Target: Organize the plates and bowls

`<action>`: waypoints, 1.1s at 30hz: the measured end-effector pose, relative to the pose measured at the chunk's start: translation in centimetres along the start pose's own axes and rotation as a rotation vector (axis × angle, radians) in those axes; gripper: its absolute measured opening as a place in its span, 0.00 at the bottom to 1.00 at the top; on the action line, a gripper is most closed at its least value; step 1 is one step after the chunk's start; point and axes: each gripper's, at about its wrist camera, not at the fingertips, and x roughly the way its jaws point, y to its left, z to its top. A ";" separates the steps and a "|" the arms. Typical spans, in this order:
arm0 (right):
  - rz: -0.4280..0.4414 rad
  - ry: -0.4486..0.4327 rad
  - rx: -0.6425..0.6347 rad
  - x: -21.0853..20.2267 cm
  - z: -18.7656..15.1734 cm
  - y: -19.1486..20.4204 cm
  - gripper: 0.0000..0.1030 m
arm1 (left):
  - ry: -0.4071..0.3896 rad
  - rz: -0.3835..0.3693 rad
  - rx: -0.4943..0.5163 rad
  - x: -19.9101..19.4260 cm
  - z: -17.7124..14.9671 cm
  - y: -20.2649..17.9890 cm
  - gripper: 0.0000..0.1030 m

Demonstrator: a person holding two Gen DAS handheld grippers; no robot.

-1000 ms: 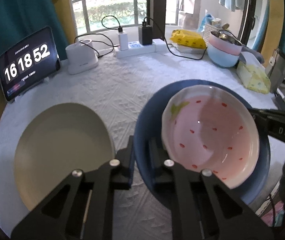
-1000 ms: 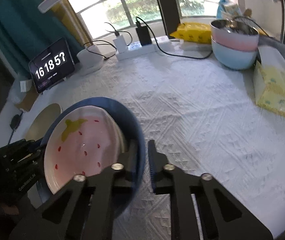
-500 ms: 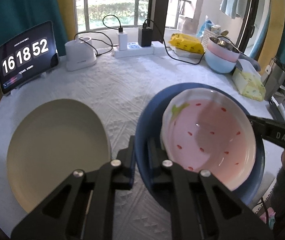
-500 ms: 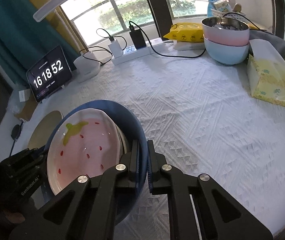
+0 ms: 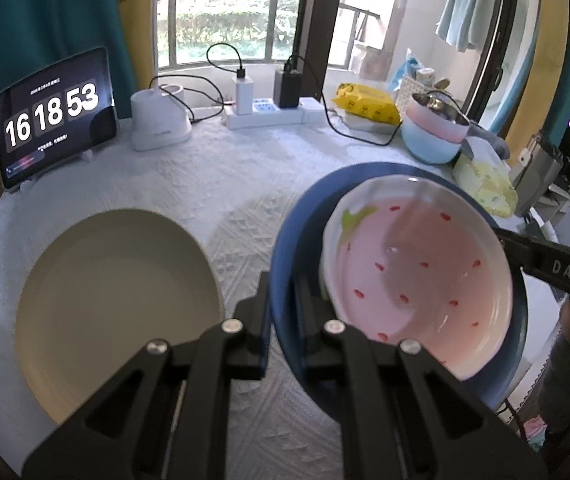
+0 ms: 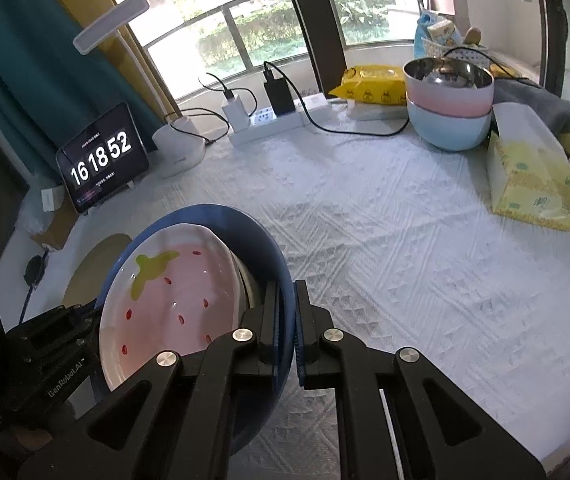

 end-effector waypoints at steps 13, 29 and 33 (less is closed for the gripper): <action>-0.007 -0.043 -0.036 -1.5 1.8 2.4 0.09 | -0.057 -0.021 -0.021 -2.2 1.2 1.6 0.08; 0.005 -0.067 -0.073 -1.8 3.0 7.0 0.09 | -0.109 -0.019 -0.068 -4.8 1.8 5.6 0.07; 0.010 -0.070 -0.085 -1.6 3.3 8.1 0.09 | -0.119 -0.014 -0.081 -5.1 2.0 6.6 0.07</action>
